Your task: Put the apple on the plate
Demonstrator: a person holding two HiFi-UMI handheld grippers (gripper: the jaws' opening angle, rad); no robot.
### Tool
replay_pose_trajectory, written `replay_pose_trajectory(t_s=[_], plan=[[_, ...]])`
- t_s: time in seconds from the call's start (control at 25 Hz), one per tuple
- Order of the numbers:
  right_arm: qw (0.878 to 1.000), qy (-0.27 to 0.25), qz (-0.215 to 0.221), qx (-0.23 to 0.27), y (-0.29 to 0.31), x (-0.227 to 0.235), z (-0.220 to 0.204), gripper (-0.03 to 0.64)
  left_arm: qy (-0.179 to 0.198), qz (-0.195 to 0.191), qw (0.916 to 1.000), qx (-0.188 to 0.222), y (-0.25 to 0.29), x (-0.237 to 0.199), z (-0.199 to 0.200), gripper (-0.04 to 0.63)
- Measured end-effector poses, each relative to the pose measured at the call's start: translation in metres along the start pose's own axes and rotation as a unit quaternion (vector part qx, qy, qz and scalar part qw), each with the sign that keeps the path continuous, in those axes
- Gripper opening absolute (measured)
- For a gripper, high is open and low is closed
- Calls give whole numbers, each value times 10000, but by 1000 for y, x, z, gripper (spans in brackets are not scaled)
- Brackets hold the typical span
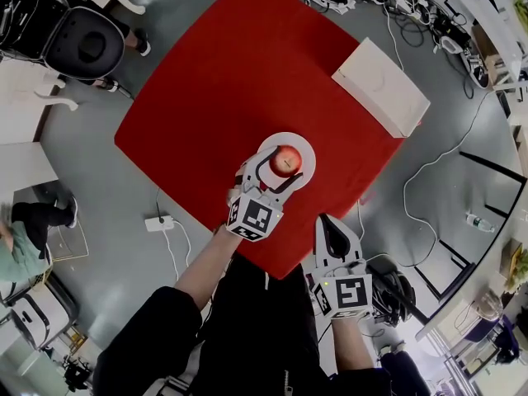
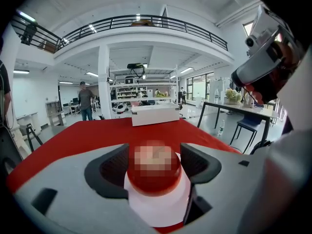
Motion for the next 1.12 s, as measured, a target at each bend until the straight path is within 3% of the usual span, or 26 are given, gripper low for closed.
replay_pose_trajectory(t_s=[0.2,0.68,0.96,1.0,1.12], plan=[[10000,15,18,-40,5,0,-1,11,-220,-171,9995,135,-3,-3,1,325],[10000,1,71,-18,5,-6,-3,11,-53,-343,9987,379,-20,3,7,350],[9999,-48,83,75,5,-6,5,11,-186,-335,9948,947,-50,0,38,346],[9999,-61,84,109,5,-6,8,11,-216,-362,9941,999,-54,0,43,335],[9995,-98,93,278,5,-6,19,11,-80,-368,9936,1069,-68,0,56,204]])
Point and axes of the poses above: the fingertips, and each gripper's own axes: y forward along the fingers, x to its right, z out of its top, the point moved 5 cm from there along -y, backward along the fingers, and after that the axes turned 10 degrees about -y, right-handed, at the moved point
